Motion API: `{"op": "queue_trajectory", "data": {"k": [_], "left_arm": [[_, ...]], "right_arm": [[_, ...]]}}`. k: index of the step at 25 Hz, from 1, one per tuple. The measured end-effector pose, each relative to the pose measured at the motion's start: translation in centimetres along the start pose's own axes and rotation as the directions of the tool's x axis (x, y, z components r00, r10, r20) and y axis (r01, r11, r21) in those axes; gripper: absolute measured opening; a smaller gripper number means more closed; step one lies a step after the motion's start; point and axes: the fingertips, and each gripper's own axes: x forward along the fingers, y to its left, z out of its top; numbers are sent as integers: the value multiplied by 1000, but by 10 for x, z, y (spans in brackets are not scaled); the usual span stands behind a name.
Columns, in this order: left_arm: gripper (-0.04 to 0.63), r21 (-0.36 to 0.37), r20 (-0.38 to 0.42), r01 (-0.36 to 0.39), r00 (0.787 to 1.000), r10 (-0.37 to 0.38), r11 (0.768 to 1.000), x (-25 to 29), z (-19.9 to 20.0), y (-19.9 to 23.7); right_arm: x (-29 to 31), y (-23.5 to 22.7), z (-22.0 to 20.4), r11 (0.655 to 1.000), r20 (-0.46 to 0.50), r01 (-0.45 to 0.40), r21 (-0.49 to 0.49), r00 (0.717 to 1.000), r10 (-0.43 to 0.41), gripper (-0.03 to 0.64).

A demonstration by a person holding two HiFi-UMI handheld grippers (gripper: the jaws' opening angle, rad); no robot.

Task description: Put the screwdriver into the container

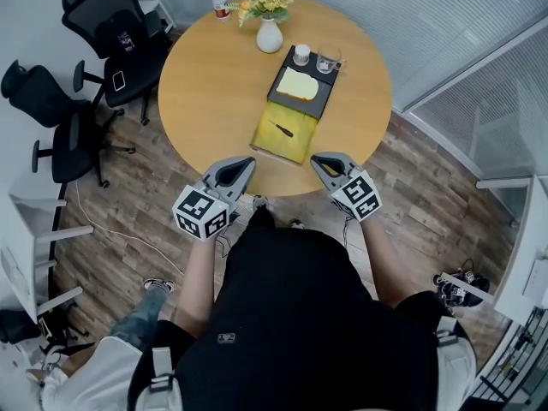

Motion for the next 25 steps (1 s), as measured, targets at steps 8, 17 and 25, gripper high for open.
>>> {"op": "queue_trajectory", "data": {"k": [8, 17, 25], "left_arm": [[5, 2, 15, -39, 999, 39, 999, -4, -10, -34], [5, -8, 29, -74, 997, 74, 997, -1, -24, -63], [5, -8, 42, -92, 995, 92, 996, 9, -22, -81]], "right_arm": [[-28, 10, 0, 999, 42, -22, -39, 999, 23, 5], [-55, 9, -2, 998, 84, -20, -60, 996, 25, 5], [-76, 8, -5, 997, 98, -31, -66, 995, 38, 5]]}}
